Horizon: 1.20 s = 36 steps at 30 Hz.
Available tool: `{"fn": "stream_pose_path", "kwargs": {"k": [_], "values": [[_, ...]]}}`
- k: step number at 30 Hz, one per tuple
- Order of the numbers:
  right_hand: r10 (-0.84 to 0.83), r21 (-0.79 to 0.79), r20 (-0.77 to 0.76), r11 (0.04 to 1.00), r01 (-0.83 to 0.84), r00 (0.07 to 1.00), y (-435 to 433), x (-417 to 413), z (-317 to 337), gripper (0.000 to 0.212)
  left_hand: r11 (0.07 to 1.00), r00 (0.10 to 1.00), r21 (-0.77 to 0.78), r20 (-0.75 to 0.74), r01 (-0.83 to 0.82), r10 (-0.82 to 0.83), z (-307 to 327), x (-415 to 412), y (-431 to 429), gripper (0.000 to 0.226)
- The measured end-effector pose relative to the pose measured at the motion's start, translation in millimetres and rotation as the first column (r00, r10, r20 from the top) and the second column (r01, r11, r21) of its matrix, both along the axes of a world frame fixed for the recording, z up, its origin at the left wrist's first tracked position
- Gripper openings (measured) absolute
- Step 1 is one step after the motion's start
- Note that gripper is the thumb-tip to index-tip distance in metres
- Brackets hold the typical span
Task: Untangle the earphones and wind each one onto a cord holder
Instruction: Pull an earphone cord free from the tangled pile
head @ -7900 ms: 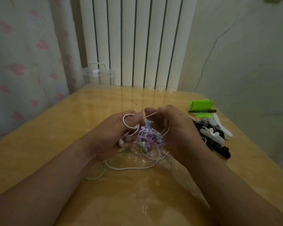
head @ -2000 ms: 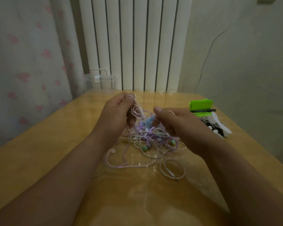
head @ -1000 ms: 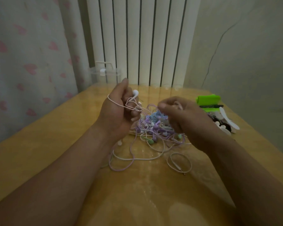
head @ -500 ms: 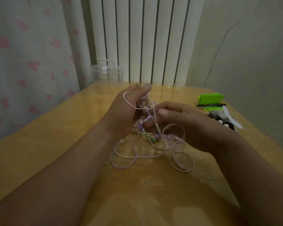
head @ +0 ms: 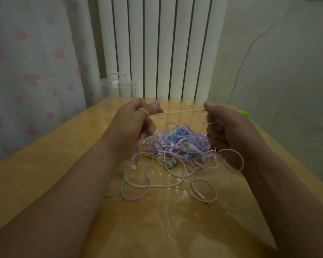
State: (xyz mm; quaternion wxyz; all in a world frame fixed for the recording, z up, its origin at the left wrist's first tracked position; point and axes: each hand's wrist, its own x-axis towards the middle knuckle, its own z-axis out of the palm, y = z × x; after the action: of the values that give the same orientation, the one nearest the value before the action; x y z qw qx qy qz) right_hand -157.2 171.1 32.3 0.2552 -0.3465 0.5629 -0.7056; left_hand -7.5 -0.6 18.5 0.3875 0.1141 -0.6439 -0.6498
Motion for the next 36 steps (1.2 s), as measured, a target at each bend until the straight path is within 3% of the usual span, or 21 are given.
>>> {"fn": "stream_pose_path", "kwargs": {"k": [4, 6, 8, 14, 19, 26, 29, 33, 36], "values": [[0.088, -0.132, 0.067, 0.988, -0.079, 0.994, 4.3, -1.1, 1.4, 0.044, 0.987, 0.987, 0.048, 0.039, 0.151, -0.153, -3.3, 2.9, -4.8, 0.026], [0.161, -0.175, 0.13, 0.975, -0.137, 0.978, 4.0, -1.4, 2.8, 0.043, 0.964, 0.959, 0.026, 0.096, 0.265, -0.266, -3.1, 7.5, -5.5, 0.016], [0.213, -0.205, 0.146, 0.962, -0.181, 0.966, 4.4, -1.2, 4.0, 0.042, 0.929, 0.915, -0.025, 0.183, 0.369, -0.359, -2.2, 11.4, -2.9, 0.02], [0.267, -0.087, -0.053, 0.959, -0.27, 0.962, 5.6, 7.8, 4.5, 0.045, 0.722, 0.701, -0.06, 0.307, 0.689, -0.644, 3.3, 20.7, 7.5, 0.045], [0.193, -0.035, -0.195, 0.978, -0.204, 0.962, 4.4, 13.2, 2.9, 0.033, 0.744, 0.735, -0.002, 0.159, 0.668, -0.659, 5.4, 13.2, 17.5, 0.05], [0.091, 0.073, -0.399, 0.995, -0.067, 0.912, 4.4, 15.7, 1.8, 0.021, 0.856, 0.853, -0.167, 0.3, 0.489, -0.428, 2.5, 7.3, 25.8, 0.049], [0.056, 0.064, -0.413, 0.997, -0.033, 0.909, 3.5, 13.9, 0.5, 0.018, 0.903, 0.899, -0.206, 0.316, 0.378, -0.304, -1.1, 5.8, 22.0, 0.046], [0.026, 0.007, -0.303, 1.0, -0.025, 0.953, 6.1, 5.7, 2.1, 0.021, 0.938, 0.929, -0.14, 0.246, 0.317, -0.277, -0.5, 6.3, 14.6, 0.019], [0.045, 0.026, -0.307, 0.999, -0.039, 0.951, 5.9, 7.5, 2.0, 0.022, 0.931, 0.935, -0.168, 0.212, 0.323, -0.286, -3.0, 3.5, 19.2, 0.011]]}}
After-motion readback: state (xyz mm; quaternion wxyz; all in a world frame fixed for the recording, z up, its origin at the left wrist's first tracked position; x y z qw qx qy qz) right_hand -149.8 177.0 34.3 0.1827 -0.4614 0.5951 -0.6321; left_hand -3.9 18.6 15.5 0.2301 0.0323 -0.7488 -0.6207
